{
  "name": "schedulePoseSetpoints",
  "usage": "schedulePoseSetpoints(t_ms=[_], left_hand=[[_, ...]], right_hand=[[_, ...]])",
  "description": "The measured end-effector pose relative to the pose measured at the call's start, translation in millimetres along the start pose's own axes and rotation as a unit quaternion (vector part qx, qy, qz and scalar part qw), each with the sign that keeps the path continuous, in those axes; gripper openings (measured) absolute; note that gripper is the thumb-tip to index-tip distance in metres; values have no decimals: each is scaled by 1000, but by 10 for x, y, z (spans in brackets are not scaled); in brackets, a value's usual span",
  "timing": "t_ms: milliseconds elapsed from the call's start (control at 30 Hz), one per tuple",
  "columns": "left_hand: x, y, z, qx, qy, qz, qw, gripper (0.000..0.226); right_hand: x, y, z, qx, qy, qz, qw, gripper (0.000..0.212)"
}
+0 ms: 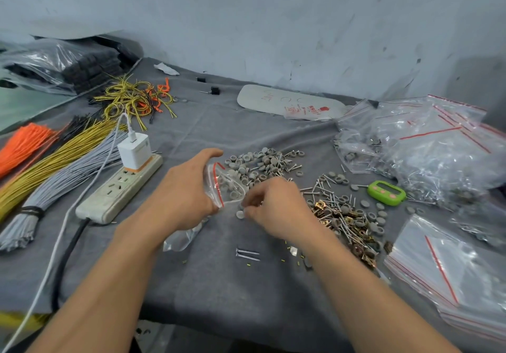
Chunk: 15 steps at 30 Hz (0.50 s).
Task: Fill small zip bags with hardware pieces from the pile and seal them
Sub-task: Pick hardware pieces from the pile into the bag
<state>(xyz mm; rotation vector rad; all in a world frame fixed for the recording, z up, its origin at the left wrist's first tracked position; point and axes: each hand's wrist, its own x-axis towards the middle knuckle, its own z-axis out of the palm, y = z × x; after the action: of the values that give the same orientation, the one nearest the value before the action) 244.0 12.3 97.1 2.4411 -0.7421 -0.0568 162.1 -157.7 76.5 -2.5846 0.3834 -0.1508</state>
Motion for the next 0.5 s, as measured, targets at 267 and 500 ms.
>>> schedulePoseSetpoints(t_ms=[267, 500], left_hand=[[-34, -19, 0, -5, -9, 6, 1000, 98], [-83, 124, 121, -61, -38, 44, 996, 94]], right_hand=[[-66, -80, 76, 22, 99, 31, 994, 16], [-178, -239, -179, 96, 126, -57, 986, 8]])
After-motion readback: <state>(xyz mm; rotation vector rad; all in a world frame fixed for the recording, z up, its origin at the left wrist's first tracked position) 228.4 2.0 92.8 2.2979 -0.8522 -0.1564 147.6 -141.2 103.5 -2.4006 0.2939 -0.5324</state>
